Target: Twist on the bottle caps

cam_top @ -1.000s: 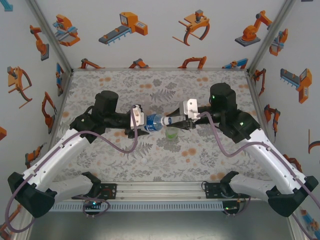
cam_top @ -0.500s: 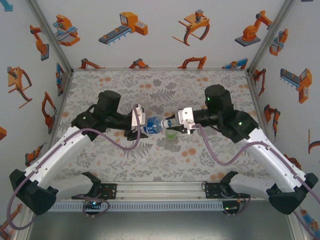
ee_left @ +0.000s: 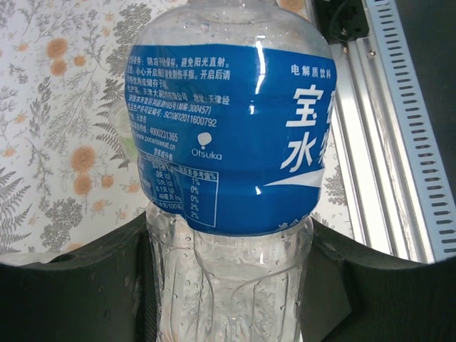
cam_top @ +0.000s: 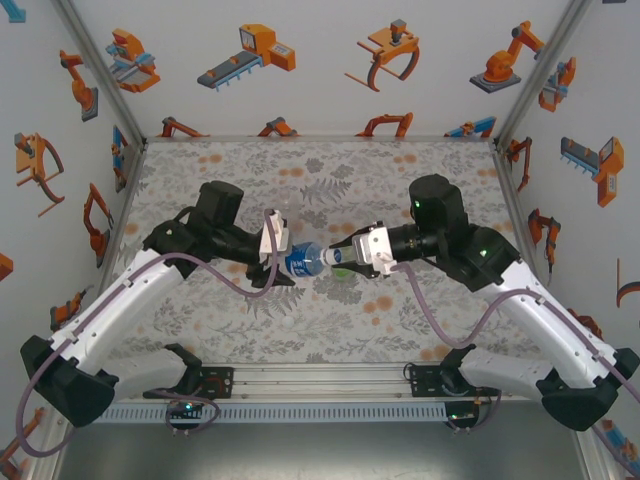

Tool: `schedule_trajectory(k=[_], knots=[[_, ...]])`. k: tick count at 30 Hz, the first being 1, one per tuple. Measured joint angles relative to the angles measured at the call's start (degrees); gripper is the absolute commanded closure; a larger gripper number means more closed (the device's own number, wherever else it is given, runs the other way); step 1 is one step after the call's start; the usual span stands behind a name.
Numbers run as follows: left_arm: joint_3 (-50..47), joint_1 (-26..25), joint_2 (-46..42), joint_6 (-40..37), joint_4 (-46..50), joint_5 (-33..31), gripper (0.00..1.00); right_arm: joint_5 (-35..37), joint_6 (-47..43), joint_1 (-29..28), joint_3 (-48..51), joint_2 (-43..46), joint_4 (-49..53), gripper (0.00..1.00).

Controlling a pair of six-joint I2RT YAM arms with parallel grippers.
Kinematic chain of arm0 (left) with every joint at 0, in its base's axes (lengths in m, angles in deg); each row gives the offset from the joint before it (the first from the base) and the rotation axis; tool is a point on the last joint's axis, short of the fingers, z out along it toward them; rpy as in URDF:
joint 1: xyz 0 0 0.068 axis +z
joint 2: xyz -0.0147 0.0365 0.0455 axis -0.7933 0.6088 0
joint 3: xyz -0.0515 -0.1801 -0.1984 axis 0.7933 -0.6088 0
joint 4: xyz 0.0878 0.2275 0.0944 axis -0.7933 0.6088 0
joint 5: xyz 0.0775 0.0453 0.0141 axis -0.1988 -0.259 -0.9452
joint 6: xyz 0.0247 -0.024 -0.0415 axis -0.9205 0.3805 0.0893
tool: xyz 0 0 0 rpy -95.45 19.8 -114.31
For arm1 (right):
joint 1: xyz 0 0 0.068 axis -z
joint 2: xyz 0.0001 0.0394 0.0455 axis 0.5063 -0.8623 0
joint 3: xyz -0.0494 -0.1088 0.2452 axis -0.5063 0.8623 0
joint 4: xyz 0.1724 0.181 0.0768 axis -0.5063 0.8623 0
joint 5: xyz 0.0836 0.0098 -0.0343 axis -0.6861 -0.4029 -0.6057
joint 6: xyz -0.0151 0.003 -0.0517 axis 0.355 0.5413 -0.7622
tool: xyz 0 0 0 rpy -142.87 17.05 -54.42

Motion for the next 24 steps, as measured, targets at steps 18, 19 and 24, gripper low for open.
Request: schedule_trajectory(k=[18,19,24], knots=[[11.17,0.02,8.52,-6.4,15.08,5.79,1.0,4.09,-5.51,-3.1,1.77,3.82,-1.2,1.0],[11.63,0.02,8.85,-6.71,15.93,6.12,1.0,4.11,-5.88,-3.28,1.77,3.91,-1.18,1.0],[13.29,0.02,10.4,-8.35,19.8,7.65,1.0,4.39,-7.34,-4.28,1.77,4.22,-0.72,1.0]])
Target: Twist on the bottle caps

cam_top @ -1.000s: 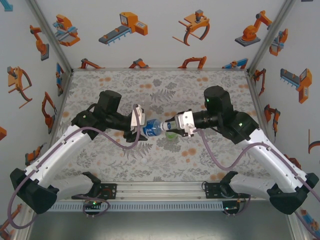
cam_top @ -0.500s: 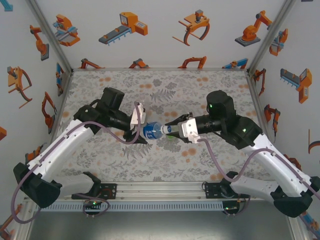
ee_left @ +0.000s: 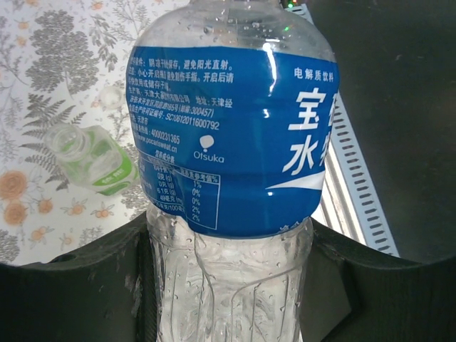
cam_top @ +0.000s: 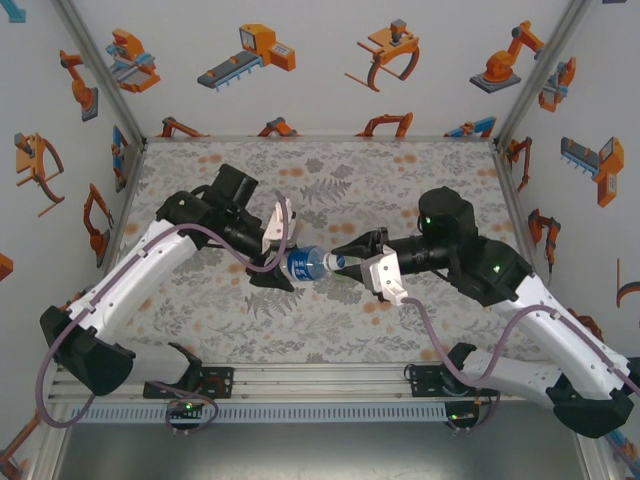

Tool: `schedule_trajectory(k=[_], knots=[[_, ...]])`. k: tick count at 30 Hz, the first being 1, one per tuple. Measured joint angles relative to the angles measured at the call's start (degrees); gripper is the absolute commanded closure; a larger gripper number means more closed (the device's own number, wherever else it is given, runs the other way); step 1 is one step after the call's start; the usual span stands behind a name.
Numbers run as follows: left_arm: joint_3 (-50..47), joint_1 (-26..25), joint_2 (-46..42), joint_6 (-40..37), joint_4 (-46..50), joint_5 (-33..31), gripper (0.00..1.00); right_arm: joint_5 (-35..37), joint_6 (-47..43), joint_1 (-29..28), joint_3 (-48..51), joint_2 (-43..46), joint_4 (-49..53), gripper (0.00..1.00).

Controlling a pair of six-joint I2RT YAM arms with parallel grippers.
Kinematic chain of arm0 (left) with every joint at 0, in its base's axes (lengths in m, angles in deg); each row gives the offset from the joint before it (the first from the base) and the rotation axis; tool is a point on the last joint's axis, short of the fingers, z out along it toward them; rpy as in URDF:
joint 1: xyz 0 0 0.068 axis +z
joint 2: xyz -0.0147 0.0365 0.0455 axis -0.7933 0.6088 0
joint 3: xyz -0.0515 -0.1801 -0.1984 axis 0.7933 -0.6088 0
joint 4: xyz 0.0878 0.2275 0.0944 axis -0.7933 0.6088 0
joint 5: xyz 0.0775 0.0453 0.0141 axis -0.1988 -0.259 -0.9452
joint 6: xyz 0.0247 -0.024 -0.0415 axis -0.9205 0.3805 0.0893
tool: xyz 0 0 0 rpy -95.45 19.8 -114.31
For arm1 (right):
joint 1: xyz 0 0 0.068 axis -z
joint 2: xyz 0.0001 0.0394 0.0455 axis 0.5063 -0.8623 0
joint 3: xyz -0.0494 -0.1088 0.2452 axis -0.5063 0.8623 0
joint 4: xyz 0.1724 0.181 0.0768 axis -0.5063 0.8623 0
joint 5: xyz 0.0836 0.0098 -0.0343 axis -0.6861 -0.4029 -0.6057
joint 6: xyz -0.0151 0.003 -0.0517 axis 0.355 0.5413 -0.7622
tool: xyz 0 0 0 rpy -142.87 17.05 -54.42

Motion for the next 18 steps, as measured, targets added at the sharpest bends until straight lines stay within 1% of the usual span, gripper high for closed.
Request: schedule_trajectory(k=[4,7,10,15,18], knots=[[0.59,0.0,0.74,-1.03,1.88,0.0,1.0,0.39,0.26,-0.31,-0.04,-0.26,0.76,1.0],[0.59,0.0,0.74,-1.11,2.19,-1.62,1.0,1.27,3.56,-0.42,-0.7,-1.33,1.51,1.0],[0.52,0.0,0.5,-1.05,1.25,-4.66,1.0,3.85,11.37,-0.42,-0.81,-2.47,1.07,1.0],[-3.17,0.22,-2.8,-0.37,-5.09,-10.73,1.0,9.14,28.35,-0.39,-1.16,-4.81,-0.94,1.0],[-5.27,0.9,-4.33,-0.37,-8.72,-13.35,1.0,12.17,37.05,-0.39,0.48,-5.07,-4.55,1.0]])
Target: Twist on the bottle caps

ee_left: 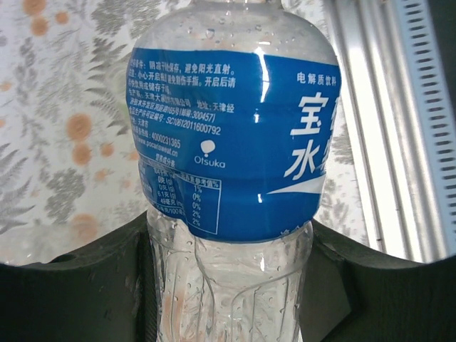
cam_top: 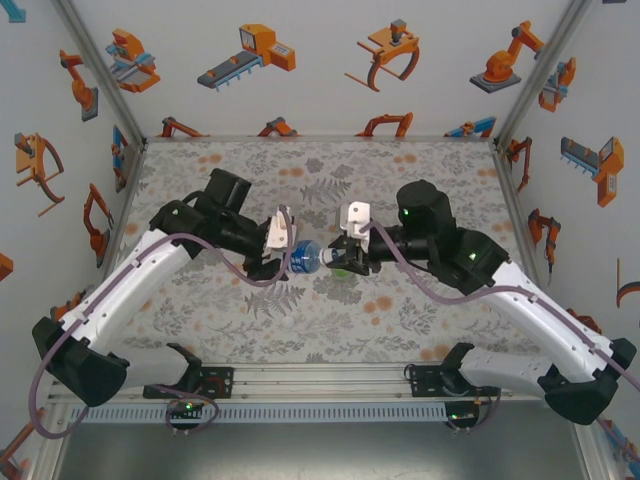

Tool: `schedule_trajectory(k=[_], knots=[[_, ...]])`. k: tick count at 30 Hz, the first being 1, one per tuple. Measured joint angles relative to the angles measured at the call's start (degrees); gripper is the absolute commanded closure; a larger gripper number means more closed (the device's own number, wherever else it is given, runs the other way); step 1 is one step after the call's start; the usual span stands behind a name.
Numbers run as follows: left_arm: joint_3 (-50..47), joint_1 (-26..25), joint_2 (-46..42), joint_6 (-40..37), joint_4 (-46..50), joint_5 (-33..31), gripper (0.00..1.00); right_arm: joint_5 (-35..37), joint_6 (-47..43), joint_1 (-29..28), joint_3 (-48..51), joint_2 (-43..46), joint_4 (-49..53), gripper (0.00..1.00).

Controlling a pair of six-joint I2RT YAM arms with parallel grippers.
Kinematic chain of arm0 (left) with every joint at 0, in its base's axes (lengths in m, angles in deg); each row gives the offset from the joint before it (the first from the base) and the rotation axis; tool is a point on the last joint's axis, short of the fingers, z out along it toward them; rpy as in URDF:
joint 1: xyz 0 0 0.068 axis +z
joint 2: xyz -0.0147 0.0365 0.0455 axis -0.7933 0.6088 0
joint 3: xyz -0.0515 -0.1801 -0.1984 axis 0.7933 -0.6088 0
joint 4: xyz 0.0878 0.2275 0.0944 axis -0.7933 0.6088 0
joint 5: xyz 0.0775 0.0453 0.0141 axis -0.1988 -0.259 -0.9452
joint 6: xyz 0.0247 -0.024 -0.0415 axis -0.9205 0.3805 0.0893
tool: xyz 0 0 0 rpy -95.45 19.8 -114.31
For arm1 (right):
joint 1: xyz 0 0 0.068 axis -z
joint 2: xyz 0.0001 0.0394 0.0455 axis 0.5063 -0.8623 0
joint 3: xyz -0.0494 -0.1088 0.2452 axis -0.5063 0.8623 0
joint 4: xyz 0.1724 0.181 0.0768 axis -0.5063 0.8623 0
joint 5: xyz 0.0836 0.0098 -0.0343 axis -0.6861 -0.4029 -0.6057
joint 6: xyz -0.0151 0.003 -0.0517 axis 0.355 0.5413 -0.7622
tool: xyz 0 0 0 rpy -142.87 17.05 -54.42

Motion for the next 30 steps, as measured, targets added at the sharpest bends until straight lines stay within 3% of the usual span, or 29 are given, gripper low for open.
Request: schedule_trajectory(k=[8,13,26,30], knots=[[-4.96,2.67,-1.57,0.63,-10.36,-2.01,1.0,9.62,24.59,1.27,4.85,0.28,-10.27,1.0],[-7.13,3.96,-1.84,1.46,-14.64,-2.21,1.0,10.36,40.02,3.8,4.85,-1.81,-12.17,1.0],[-8.94,4.39,-1.84,1.7,-15.63,-5.09,1.0,-2.16,75.67,12.33,3.15,-9.77,-8.96,1.0],[-8.94,4.39,-1.62,2.08,-15.54,-5.79,1.0,-3.41,81.88,13.2,3.23,-10.84,-8.35,0.92]])
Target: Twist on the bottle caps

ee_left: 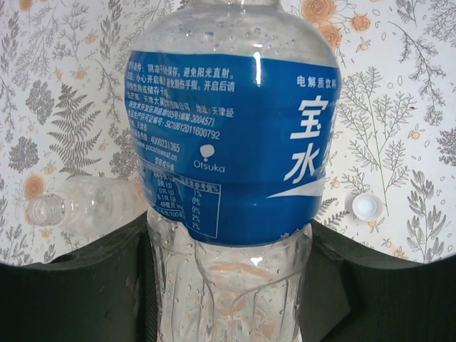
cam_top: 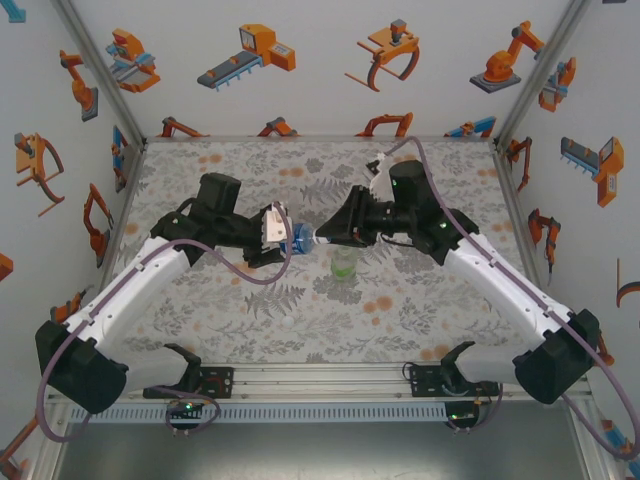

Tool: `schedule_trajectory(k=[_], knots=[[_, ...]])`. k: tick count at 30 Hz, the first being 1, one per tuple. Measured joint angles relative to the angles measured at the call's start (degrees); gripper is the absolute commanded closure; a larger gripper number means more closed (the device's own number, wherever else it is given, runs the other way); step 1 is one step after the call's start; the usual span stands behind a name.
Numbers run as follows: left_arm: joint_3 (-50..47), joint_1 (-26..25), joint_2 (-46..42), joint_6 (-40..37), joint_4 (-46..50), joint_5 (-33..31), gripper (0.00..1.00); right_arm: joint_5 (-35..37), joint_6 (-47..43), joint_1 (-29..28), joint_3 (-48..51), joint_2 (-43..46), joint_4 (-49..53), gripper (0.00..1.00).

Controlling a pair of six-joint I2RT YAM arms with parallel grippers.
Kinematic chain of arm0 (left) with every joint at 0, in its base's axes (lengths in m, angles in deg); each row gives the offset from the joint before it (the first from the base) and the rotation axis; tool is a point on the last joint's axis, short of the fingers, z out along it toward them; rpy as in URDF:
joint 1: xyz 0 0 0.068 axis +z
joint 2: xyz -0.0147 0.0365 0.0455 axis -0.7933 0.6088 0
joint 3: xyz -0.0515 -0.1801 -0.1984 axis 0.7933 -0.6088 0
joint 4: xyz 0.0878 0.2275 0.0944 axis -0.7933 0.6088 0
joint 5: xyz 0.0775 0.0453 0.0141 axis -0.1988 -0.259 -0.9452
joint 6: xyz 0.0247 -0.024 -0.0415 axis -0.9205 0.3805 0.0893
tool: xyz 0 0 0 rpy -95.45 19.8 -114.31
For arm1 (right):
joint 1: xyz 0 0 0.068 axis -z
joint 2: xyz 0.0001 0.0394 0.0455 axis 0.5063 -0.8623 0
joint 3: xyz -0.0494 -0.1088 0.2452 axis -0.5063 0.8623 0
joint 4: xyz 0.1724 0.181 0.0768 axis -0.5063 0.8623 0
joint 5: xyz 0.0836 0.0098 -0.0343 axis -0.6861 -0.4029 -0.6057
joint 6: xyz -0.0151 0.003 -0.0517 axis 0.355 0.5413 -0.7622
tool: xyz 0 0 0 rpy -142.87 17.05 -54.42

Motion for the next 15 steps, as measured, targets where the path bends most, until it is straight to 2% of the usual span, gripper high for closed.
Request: schedule_trajectory(k=[13,15], knots=[[0.0,-0.28,1.27,2.73,-1.22,0.0,1.0,4.37,4.72,0.02,0.66,0.37,0.72,0.57],[0.02,-0.92,1.25,2.95,-2.49,0.87,1.0,4.26,4.61,-0.09,0.66,0.11,0.74,0.55]])
